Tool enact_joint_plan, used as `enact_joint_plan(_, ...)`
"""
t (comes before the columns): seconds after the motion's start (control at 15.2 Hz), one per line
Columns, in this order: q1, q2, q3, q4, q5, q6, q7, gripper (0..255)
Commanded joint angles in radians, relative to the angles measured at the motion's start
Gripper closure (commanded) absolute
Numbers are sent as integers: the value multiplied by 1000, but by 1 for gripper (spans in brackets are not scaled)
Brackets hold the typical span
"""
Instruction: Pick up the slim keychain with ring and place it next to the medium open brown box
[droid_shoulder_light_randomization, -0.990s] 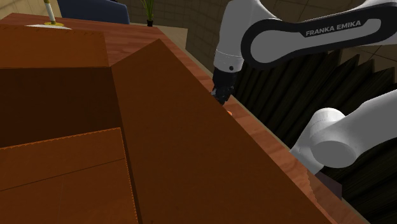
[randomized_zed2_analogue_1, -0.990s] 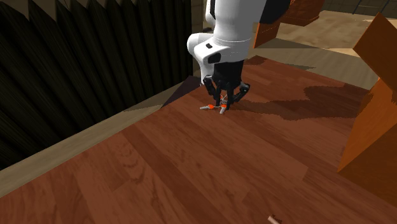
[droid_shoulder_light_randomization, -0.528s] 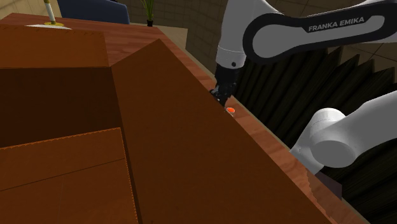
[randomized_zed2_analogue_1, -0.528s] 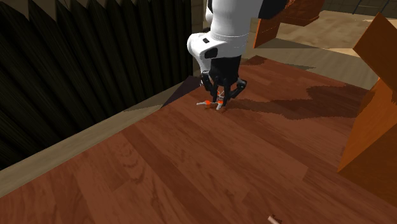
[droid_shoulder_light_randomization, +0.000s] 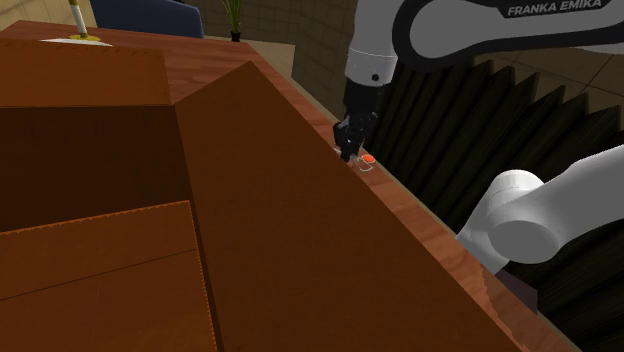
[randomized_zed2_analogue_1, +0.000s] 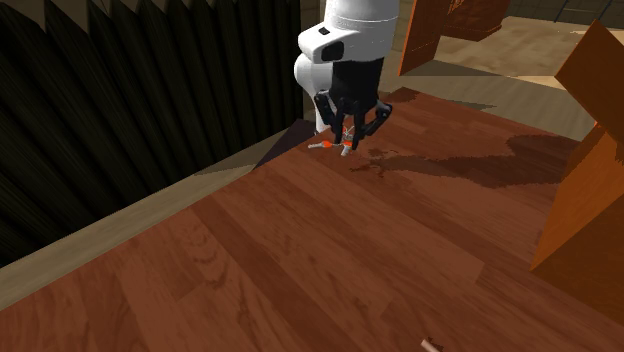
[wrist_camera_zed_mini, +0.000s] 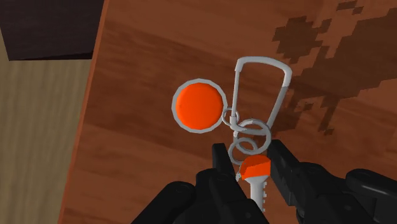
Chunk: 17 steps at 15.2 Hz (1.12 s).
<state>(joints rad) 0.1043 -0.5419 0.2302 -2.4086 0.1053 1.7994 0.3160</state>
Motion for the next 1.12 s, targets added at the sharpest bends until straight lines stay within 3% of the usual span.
enact_joint_plan(0.0,0,-2,-1,25,-1,-27,1,255)
enact_joint_plan(1.06,-8,7,-18,247,-15,-240,3,255)
